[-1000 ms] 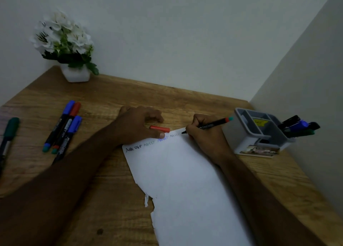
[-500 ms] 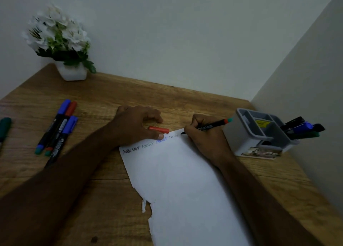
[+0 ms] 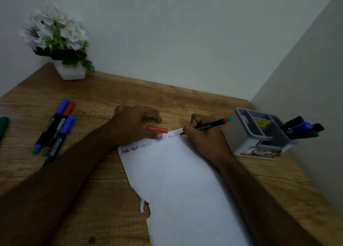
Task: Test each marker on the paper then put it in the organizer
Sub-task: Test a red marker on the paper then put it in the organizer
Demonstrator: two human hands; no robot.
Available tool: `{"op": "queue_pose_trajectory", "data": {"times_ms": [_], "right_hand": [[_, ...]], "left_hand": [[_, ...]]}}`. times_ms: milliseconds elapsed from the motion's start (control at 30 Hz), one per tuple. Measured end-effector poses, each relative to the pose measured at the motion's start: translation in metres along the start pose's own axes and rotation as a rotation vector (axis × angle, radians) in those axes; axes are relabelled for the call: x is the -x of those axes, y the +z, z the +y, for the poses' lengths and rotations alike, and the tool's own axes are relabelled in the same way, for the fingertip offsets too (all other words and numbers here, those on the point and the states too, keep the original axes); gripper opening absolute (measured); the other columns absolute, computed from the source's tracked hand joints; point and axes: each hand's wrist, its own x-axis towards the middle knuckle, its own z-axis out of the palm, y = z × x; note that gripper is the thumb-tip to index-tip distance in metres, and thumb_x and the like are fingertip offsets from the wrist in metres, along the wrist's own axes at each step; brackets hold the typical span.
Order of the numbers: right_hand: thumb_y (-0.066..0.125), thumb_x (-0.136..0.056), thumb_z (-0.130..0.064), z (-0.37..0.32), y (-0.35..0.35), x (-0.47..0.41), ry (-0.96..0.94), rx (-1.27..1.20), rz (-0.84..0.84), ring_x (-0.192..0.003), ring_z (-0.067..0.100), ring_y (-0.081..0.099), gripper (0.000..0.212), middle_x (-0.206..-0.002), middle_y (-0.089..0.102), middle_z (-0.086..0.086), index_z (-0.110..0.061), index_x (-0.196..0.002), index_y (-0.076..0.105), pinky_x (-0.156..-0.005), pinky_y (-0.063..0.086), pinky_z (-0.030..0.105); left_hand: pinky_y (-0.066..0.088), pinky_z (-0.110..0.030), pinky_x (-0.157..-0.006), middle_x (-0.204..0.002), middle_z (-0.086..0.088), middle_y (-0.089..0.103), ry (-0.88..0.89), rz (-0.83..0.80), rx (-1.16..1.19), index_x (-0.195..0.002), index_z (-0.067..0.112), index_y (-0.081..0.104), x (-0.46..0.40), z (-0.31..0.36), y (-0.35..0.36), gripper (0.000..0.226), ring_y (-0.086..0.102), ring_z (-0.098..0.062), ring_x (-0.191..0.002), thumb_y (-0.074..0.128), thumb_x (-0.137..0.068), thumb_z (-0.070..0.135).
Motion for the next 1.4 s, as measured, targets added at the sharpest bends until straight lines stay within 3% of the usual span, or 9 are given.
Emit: {"op": "queue_pose_trajectory", "data": {"times_ms": [300,500,1100,1400], "right_hand": [[0.06,-0.076,0.013,-0.0002,0.001,-0.0022,0.002,0.006,0.027,-0.05,0.004,0.032,0.043,-0.052,0.037,-0.002,-0.013,-0.051,0.037,-0.048,0.026,0.018],[0.06,-0.076,0.013,0.0032,-0.0007,-0.0021,-0.004,-0.006,0.03,-0.047,0.001,0.034,0.046,-0.047,0.037,-0.014,-0.017,-0.05,0.036,-0.047,0.027,0.012],[0.06,-0.074,0.015,0.0014,0.0006,-0.0025,-0.013,0.006,0.046,-0.047,0.002,0.031,0.043,-0.049,0.035,-0.006,-0.013,-0.051,0.036,-0.046,0.026,0.014],[0.059,-0.075,0.015,0.0042,-0.0012,-0.0017,-0.008,0.001,0.027,-0.046,0.002,0.031,0.048,-0.045,0.034,-0.014,-0.017,-0.05,0.034,-0.046,0.025,0.013]], "left_hand": [[0.008,-0.044,-0.114,-0.145,0.02,0.046,-0.012,-0.006,0.001,-0.118,0.043,0.063,0.0,0.0019,-0.0014,0.052,0.034,-0.005,-0.139,0.071,-0.07,0.061],[0.007,-0.045,-0.114,-0.145,0.02,0.045,-0.023,-0.013,-0.005,-0.118,0.043,0.063,-0.0005,0.0028,-0.0019,0.052,0.034,-0.007,-0.139,0.071,-0.07,0.061],[0.008,-0.041,-0.11,-0.145,0.021,0.045,-0.009,-0.004,-0.007,-0.117,0.044,0.062,-0.0008,-0.0004,0.0004,0.051,0.031,-0.002,-0.14,0.071,-0.07,0.062],[0.005,-0.044,-0.112,-0.146,0.02,0.045,-0.019,-0.027,-0.013,-0.118,0.042,0.063,-0.0009,0.0005,-0.0007,0.052,0.027,-0.004,-0.142,0.071,-0.071,0.061]]}}
